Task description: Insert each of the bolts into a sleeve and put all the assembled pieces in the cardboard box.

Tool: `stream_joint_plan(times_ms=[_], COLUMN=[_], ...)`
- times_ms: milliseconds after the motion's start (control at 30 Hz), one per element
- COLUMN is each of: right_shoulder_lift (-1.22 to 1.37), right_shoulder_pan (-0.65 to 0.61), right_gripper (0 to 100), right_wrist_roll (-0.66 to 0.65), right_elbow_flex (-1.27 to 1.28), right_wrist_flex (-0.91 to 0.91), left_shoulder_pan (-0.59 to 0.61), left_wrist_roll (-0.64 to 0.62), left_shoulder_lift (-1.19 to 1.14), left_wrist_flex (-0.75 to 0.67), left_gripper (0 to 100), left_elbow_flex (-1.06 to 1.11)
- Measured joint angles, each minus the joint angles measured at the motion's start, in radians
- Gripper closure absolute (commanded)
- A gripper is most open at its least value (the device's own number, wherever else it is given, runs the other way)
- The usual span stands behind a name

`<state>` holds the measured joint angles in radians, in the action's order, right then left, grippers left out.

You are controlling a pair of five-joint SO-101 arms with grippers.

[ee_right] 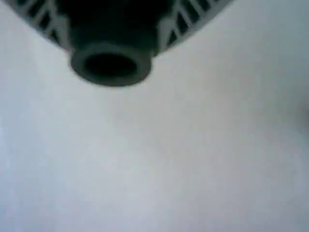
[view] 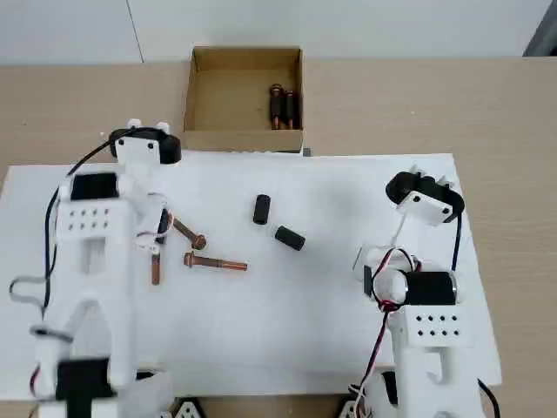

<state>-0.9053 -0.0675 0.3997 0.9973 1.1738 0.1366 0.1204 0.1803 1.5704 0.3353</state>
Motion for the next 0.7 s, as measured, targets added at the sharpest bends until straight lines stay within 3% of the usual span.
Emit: stream_joint_plan(times_ms=[300,700], right_shoulder_lift=[0.000,0.000], right_shoulder_pan=[0.000,0.000], right_gripper=[99.6,99.6], right_wrist_roll=[0.000,0.000], right_elbow_flex=[0.000,0.000], right_wrist_flex=[0.000,0.000], left_shoulder_pan=[0.000,0.000], left_wrist_roll=[-0.005,0.028], left_shoulder_lift=[-0.293,-0.331], left_wrist_flex=[0.057,0.040], left_gripper=[93,92], left_elbow_flex=[-0.193,-0.229])
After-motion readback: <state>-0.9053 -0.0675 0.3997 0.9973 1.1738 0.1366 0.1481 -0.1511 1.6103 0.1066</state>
